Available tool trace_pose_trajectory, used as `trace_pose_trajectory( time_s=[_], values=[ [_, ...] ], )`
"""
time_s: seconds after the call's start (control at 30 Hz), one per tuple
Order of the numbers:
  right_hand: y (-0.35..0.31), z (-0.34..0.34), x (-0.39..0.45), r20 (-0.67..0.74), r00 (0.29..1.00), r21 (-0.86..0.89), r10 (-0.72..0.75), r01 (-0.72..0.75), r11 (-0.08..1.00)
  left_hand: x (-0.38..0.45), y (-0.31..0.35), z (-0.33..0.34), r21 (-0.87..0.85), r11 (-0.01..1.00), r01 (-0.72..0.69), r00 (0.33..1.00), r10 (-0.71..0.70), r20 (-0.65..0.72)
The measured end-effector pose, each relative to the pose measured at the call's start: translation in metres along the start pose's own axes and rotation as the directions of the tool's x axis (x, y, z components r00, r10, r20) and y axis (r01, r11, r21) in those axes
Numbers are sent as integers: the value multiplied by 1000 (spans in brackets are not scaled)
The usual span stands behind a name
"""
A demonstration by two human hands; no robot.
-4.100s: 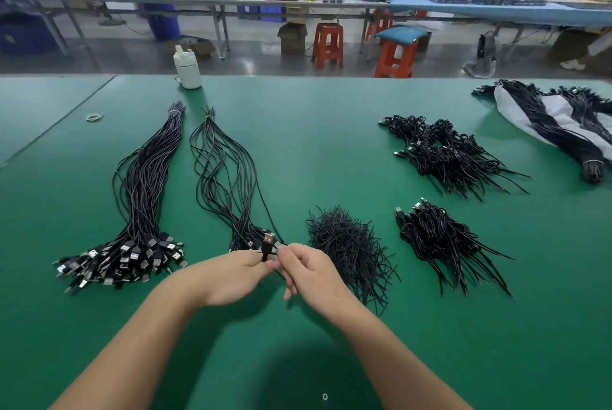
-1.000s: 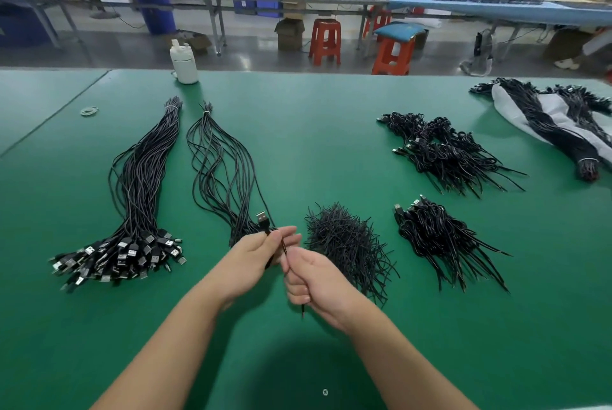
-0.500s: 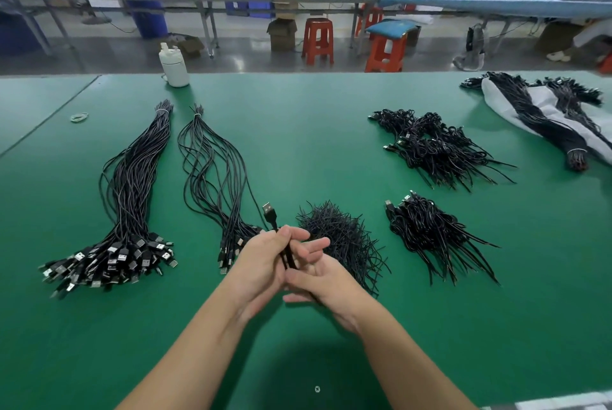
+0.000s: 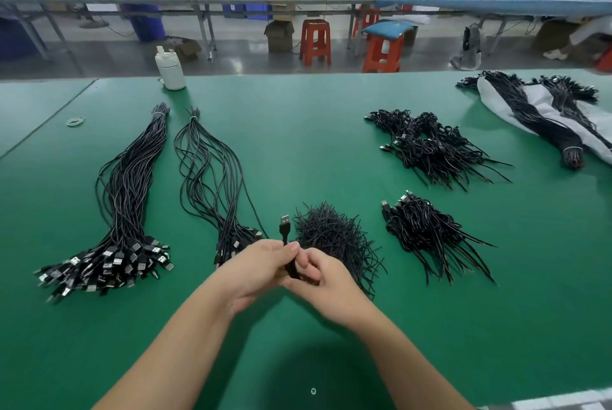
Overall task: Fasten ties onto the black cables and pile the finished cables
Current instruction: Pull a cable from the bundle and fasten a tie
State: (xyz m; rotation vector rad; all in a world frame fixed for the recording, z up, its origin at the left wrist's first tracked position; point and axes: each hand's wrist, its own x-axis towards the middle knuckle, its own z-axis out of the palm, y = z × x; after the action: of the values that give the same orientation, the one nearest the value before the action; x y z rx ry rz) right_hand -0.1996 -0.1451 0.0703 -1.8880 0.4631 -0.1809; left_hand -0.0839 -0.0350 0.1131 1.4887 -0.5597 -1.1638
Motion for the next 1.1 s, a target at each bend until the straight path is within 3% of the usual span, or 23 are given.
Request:
trace_pose_trajectory(
  time_s=[0.07, 0.13, 0.2, 0.37, 0.47, 0.57, 0.63, 0.7, 0.87, 0.9, 0.97, 1.03, 1.1],
  values=[
    [1, 2, 0, -14, 998, -397, -58, 48, 917, 1, -3, 6, 288, 957, 23, 988, 21, -150],
    [0, 3, -1, -28, 998, -543, -54, 30, 839, 2, -4, 9, 553, 829, 87, 954, 91, -286],
    [0, 5, 0, -33, 998, -610, -56, 24, 792, 6, -10, 10, 709, 695, 119, 909, 211, -359],
    [-6, 7, -5, -2, 999, -627, -37, 27, 778, 9, -15, 8, 753, 658, -12, 917, 307, -253],
    [-7, 6, -5, 1, 999, -600, -37, 30, 799, 12, -12, 3, 803, 595, -20, 915, 334, -225],
    [-5, 7, -1, 7, 1000, -426, 28, -22, 905, 17, -10, 1, 836, 549, 5, 930, 304, -206],
    [-1, 7, 3, 43, 994, -193, 99, -89, 977, 19, -6, 1, 835, 550, -13, 943, 284, -172],
    [3, 4, 5, 61, 996, -80, 72, -67, 995, 21, -1, 1, 829, 559, -17, 948, 272, -163],
    [6, -6, 10, 17, 1000, -217, -11, 14, 976, 30, 4, 8, 756, 654, -41, 948, 265, -177],
    [6, -8, 11, -9, 1000, -248, 3, -5, 969, 32, 3, 10, 685, 725, -67, 947, 263, -186],
    [8, -15, 14, -74, 997, -266, 30, -49, 963, 33, -1, 11, 387, 915, -115, 962, 200, -187],
    [12, -24, 14, -128, 990, -271, 54, -87, 959, 34, -8, 7, 197, 974, -115, 972, 151, -179],
    [18, -34, 13, -186, 979, -263, 80, -128, 956, 37, -21, 4, 427, 900, -89, 963, 187, -195]
  ],
)
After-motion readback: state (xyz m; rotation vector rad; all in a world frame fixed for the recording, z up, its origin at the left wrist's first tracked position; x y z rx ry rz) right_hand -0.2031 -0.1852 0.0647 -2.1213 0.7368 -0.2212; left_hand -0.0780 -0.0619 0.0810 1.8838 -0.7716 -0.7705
